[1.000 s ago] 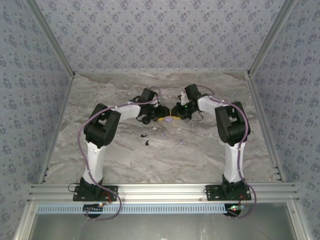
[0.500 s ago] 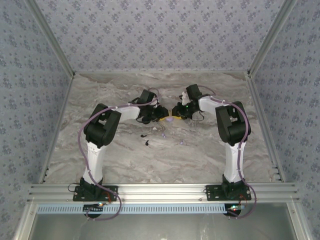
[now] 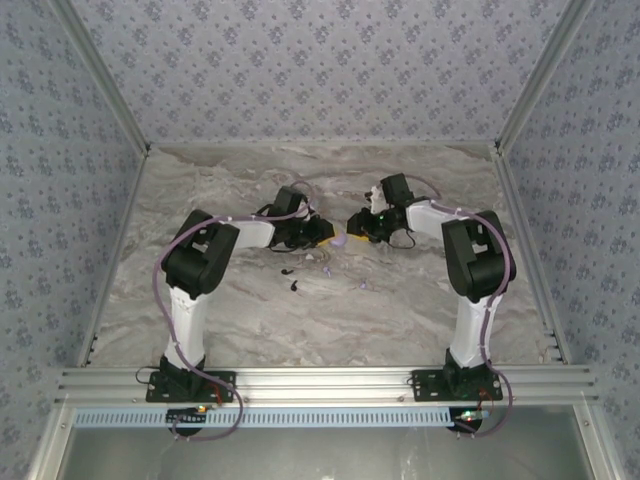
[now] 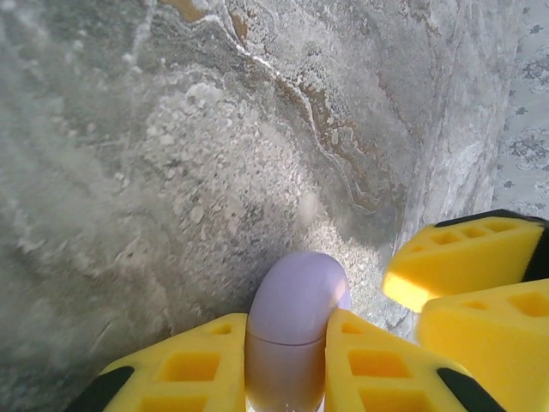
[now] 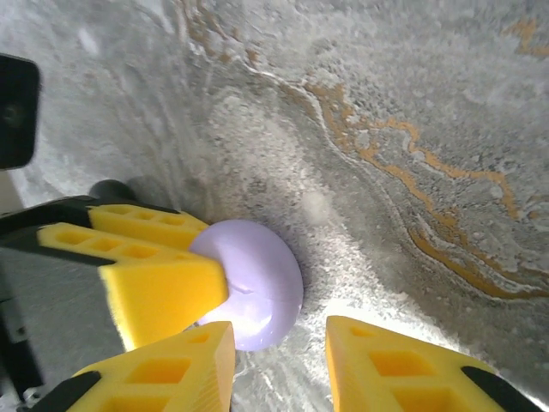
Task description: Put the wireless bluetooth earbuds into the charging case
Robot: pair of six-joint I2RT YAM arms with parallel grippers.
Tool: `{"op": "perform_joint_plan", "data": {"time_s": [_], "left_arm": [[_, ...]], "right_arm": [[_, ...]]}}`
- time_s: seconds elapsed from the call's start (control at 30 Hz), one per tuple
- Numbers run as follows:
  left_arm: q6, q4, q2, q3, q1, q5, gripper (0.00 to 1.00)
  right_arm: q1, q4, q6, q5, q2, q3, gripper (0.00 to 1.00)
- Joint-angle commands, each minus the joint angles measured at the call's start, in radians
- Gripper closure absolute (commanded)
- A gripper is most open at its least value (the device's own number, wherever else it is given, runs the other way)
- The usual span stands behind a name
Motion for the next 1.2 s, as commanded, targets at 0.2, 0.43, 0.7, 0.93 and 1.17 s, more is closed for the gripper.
{"op": "perform_joint_plan", "data": {"time_s": [0.2,0.43,0.7,0.93,1.17], "left_arm": [[0.033,0.176,-0.168,-0.072,0.023,0.069,0.83],[0.05,0.239,-0.216,-0.103,0.023,0.095,0.84],[0.045,0.271,-0.218,-0.106,0.023,0.119,0.85],[0.035,0.284,-0.222,-0.11,0.021,0.121,0.85],[0.032,0.291,-0.222,-0.11,0.021,0.126,0.85]], "right_arm": [[-0.054,0.162,-0.011,-0.203,-0.119,-0.092,0.55],[-0.057,0.243,-0.001,-0.314,-0.14,-0.101,0.44],[-0.054,0.29,0.02,-0.366,-0.133,-0.098,0.44],[-0.046,0.296,0.034,-0.39,-0.106,-0.078,0.55],[-0.039,0.32,0.05,-0.404,-0.093,-0.074,0.62]]}}
